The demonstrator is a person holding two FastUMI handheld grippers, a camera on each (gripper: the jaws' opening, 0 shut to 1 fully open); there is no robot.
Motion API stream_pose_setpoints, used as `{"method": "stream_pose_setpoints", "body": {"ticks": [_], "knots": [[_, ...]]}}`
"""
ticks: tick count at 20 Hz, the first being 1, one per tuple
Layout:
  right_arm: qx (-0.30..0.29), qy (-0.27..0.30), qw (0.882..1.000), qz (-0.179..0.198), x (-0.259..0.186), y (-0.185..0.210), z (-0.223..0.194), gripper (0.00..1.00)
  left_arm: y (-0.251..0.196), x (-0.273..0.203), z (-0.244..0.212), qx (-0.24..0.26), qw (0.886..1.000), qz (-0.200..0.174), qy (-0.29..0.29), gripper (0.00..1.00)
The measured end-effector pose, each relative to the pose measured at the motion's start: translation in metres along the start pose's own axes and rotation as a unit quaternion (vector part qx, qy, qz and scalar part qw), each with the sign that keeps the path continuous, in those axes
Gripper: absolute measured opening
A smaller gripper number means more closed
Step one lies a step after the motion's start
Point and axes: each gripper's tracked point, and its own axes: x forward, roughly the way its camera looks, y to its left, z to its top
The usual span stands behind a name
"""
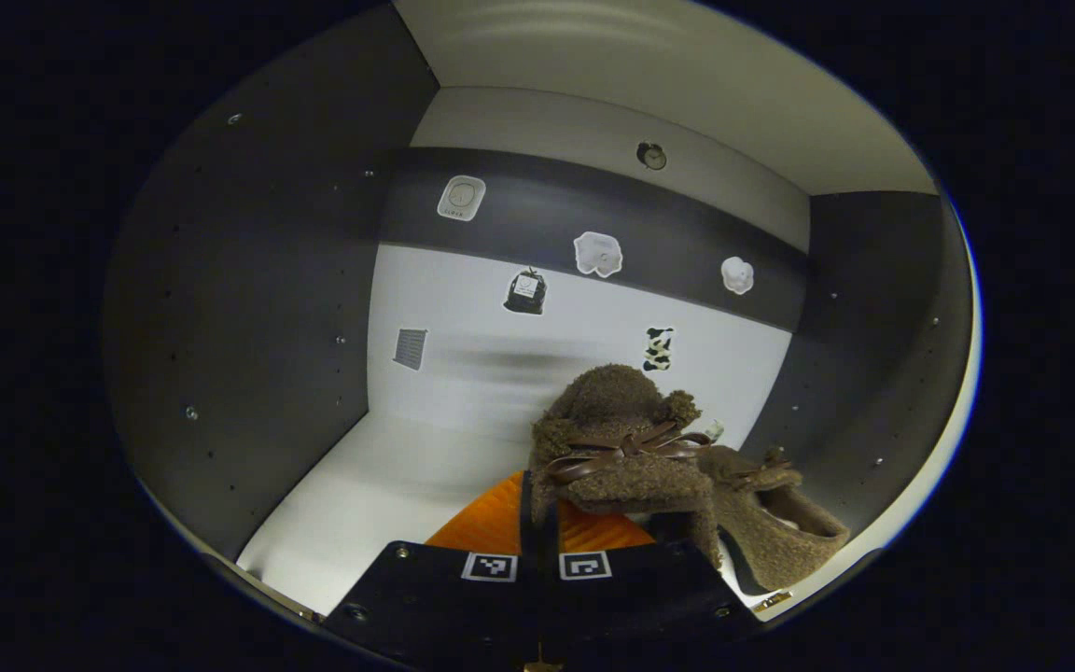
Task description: Grab one shoe with the right hand and put it into the shoe cabinet, grab the other shoe with the left hand and put it into the shoe cabinet; then close the right door with the right hand and the left door with the left hand.
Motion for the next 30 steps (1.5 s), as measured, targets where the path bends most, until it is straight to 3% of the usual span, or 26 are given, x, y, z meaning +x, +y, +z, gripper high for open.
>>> {"method": "stream_pose_setpoints", "body": {"ticks": [5,7,9,10,11,12,13,15,23,29,30], "knots": [[0.016,0.024,1.0,0.002,0.002,0.006,-0.017,0.98,0.005,0.018,-0.024,0.019,0.998,0.017,0.05,0.03],[0.019,0.028,0.999,0.001,0.002,0.004,-0.02,0.98,0.003,0.021,-0.026,0.031,0.998,0.009,0.057,0.08],[0.023,0.026,0.999,-0.004,-0.001,0.0,-0.018,0.98,-0.006,0.013,-0.021,0.02,0.998,-0.011,0.053,0.27],[0.025,0.026,0.999,-0.007,-0.003,-0.003,-0.018,0.98,-0.005,0.01,-0.017,0.023,0.999,-0.009,0.045,0.58],[0.026,0.027,0.999,-0.011,-0.005,-0.005,-0.017,0.98,-0.005,0.002,-0.016,0.027,0.998,-0.01,0.047,0.57],[0.028,0.027,0.999,-0.015,-0.007,-0.008,-0.017,0.98,-0.006,-0.005,-0.016,0.029,0.998,-0.011,0.052,0.62],[0.031,0.026,0.999,-0.018,-0.01,-0.009,-0.016,0.98,-0.011,-0.011,-0.01,0.02,0.999,-0.022,0.037,0.78],[0.034,0.025,0.999,-0.022,-0.018,-0.01,-0.015,0.98,-0.015,-0.032,-0.001,-0.005,0.999,-0.036,0.022,0.99],[0.04,0.023,0.998,-0.03,-0.051,-0.007,-0.018,0.98,-0.001,-0.151,0.009,0.017,0.998,-0.041,-0.044,0.97],[0.028,0.017,0.998,-0.047,-0.085,-0.01,-0.016,0.98,-0.019,-0.252,-0.01,0.037,0.993,-0.081,-0.074,1.0],[0.028,0.015,0.998,-0.048,-0.092,-0.01,-0.014,0.98,-0.019,-0.269,-0.011,0.044,0.992,-0.082,-0.083,0.96]]}}
